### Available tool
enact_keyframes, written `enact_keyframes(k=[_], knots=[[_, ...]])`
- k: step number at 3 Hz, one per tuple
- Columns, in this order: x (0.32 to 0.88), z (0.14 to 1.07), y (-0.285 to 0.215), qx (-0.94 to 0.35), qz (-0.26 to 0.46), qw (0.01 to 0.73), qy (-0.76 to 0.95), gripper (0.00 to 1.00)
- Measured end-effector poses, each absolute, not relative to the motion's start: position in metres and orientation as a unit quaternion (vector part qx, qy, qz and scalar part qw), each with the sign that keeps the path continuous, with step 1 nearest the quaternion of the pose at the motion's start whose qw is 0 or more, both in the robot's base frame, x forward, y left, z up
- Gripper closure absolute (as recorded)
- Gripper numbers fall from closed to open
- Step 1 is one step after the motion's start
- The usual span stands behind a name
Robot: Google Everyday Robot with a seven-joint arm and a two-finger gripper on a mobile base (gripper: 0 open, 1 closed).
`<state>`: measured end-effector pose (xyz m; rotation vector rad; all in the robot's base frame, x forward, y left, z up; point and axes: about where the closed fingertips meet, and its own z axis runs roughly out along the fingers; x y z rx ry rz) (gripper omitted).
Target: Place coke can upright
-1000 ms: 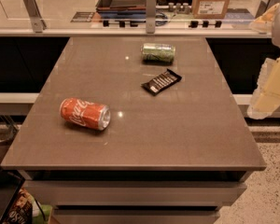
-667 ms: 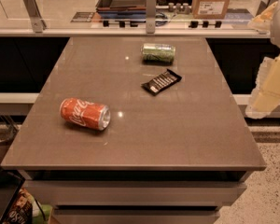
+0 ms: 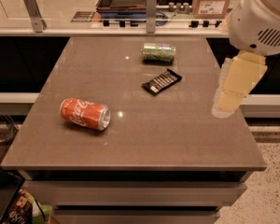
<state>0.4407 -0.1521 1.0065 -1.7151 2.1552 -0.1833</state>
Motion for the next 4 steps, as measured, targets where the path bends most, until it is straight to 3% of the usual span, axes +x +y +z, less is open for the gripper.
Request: enact_keyframes(k=[4], knots=[[0.489,0.945,-0.042,-0.573,0.051,0.184,0.797,0.00]])
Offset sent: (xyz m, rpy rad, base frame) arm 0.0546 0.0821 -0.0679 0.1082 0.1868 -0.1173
